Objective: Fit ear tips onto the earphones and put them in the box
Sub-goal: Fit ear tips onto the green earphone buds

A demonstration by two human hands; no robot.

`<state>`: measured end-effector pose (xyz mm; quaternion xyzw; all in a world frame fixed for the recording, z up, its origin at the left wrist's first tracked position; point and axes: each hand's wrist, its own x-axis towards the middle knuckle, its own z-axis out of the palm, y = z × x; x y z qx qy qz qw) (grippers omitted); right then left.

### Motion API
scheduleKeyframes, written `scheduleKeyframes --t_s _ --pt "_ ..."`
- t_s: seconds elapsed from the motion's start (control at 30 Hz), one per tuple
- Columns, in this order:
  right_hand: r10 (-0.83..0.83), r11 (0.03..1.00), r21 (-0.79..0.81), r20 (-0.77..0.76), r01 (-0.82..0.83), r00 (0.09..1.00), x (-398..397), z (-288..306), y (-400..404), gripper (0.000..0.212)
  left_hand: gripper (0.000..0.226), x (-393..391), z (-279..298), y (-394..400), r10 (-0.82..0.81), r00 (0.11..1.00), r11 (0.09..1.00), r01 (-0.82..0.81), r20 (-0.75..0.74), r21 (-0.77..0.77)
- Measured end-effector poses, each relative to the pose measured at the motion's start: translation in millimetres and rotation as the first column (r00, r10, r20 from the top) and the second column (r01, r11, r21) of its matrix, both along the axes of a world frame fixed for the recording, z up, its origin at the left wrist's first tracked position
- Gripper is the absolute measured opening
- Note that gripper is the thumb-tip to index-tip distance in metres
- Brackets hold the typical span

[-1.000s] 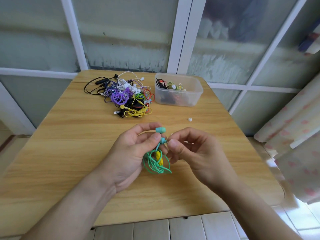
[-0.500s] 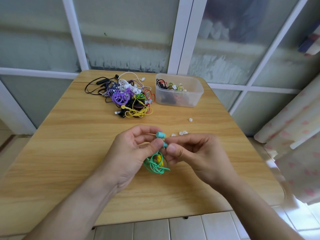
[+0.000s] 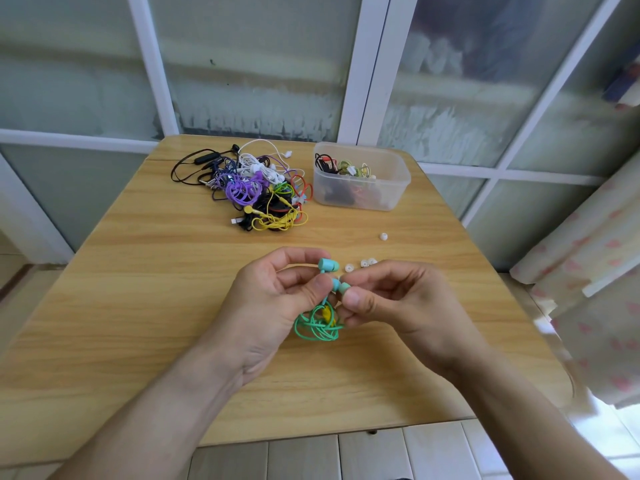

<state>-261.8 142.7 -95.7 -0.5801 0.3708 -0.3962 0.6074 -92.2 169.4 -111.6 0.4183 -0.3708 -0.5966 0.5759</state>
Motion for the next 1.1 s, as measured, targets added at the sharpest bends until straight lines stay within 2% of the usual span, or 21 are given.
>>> scheduleKeyframes --t_s 0.57,0.9,1.0,1.1 --pt "0.034 0.999 0.019 0.035 -0.035 0.999 -0.5 -2.9 -2.3 0.023 0.037 0.8 1.1 2.1 -0.06 0.998 0.998 0.06 -0.019 -0.012" --pt "0.052 0.998 -0.032 0.021 -0.052 0.998 -0.4 -1.7 -0.4 0.012 0.036 -1.6 0.2 4.8 -0.077 0.996 0.997 0.078 -0.049 0.007" --pt "0.05 0.997 -0.054 0.037 -0.048 0.998 0.6 -2.7 0.1 0.009 0.034 -2.3 1.2 5.0 -0.067 0.998 0.998 0.067 -0.022 -0.01" --pt "0.035 0.999 -0.042 0.049 -0.033 0.998 1.6 -5.2 0.1 0.007 0.026 -1.9 1.6 4.3 -0.026 0.995 0.998 0.032 0.099 -0.062"
